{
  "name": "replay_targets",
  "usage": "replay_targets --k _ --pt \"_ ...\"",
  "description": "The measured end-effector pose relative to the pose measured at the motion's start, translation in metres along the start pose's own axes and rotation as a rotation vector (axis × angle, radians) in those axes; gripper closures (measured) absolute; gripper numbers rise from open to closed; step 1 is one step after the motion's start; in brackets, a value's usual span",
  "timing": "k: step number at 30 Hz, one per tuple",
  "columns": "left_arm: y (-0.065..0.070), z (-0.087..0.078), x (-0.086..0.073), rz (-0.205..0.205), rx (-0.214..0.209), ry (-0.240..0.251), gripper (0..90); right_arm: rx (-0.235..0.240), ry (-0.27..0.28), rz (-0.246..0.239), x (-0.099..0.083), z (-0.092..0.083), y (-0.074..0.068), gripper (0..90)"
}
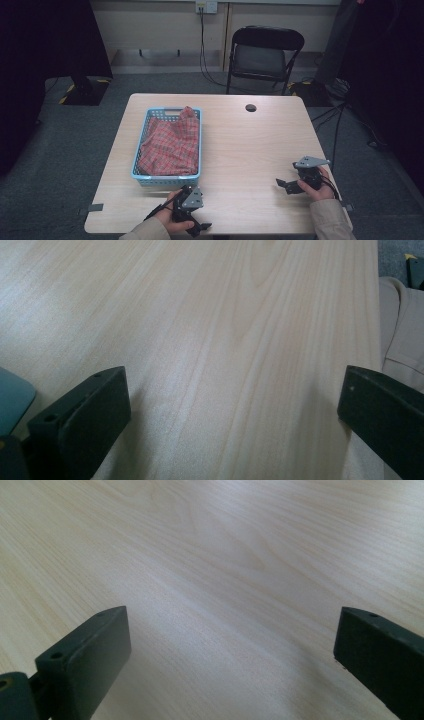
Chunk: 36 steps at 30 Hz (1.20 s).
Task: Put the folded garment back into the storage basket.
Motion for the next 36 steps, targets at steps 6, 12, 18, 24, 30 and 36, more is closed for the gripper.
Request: replay_targets --k 6,12,18,24,30,36 --pt "0.0 0.0 0.0 0.0 0.0 0.0 0.0 -0.004 -0.003 0.004 -0.002 -0.002 0.001 1.1" --pt "0.0 0.0 0.0 0.0 0.0 0.0 0.0 -0.01 -0.004 0.006 -0.004 -0.004 0.002 1.1" --pt "0.0 0.0 0.0 0.004 -0.003 0.0 0.0 -0.013 -0.01 0.012 -0.006 -0.005 0.002 1.1" --pt "0.0 0.0 0.0 0.008 -0.008 0.001 0.0 -0.019 -0.013 0.014 -0.009 -0.007 0.003 1.2" --pt "0.0 0.0 0.0 0.013 -0.011 0.0 0.0 -0.026 -0.017 0.021 -0.012 -0.009 0.004 1.2" --pt "0.0 0.001 0.001 0.016 -0.014 0.0 0.0 -0.031 -0.02 0.026 -0.015 -0.011 0.005 1.3"
Point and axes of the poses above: each handheld gripper's, and its own axes: z roughly forward along the jaws, x roughly out of its top, y roughly to its right, the point moved 10 cm from there along z, roughly forward along the jaws, and after that the axes turned 5 degrees about x, right-handed, at the moved point
